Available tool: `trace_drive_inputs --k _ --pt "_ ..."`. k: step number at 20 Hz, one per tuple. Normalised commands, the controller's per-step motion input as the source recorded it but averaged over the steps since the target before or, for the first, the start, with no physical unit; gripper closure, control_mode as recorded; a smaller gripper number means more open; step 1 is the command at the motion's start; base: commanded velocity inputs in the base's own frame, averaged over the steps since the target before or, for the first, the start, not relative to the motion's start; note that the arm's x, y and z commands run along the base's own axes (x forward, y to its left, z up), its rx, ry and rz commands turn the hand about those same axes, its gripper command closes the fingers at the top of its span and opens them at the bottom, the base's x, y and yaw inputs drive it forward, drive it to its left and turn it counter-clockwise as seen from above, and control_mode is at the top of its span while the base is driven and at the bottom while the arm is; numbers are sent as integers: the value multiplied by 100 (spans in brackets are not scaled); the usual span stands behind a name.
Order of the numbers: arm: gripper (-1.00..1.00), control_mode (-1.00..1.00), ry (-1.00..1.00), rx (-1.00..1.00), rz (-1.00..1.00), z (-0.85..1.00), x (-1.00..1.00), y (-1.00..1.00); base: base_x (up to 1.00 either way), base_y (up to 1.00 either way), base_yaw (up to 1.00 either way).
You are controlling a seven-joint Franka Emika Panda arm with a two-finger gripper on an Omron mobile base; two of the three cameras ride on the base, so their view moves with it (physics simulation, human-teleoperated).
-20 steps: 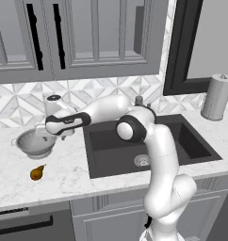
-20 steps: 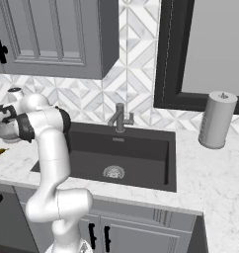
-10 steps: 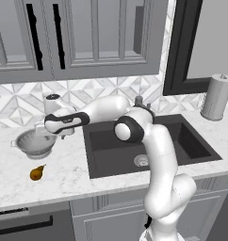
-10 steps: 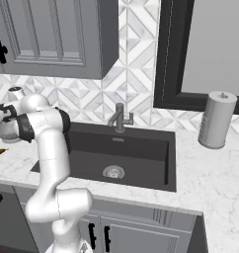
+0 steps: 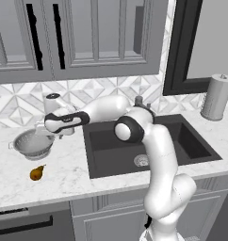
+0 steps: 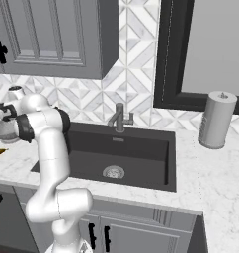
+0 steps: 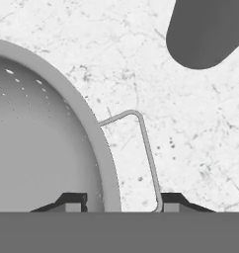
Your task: Put the colander in the sink, put the pear in the colander, and turn on the sink faucet and pour water over the colander.
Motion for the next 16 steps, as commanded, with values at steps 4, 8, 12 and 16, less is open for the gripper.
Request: trace_drive_inputs --k 4,8,12,16 --pt "100 -100 0 0 -2 0 -62 -32 0 0 0" --pt "100 -100 0 2 -10 3 -63 -55 0 0 0" --pt "100 -100 0 4 -6 2 -40 -79 0 0 0" --pt "100 -100 -2 5 -15 0 -51 -74 0 0 0"
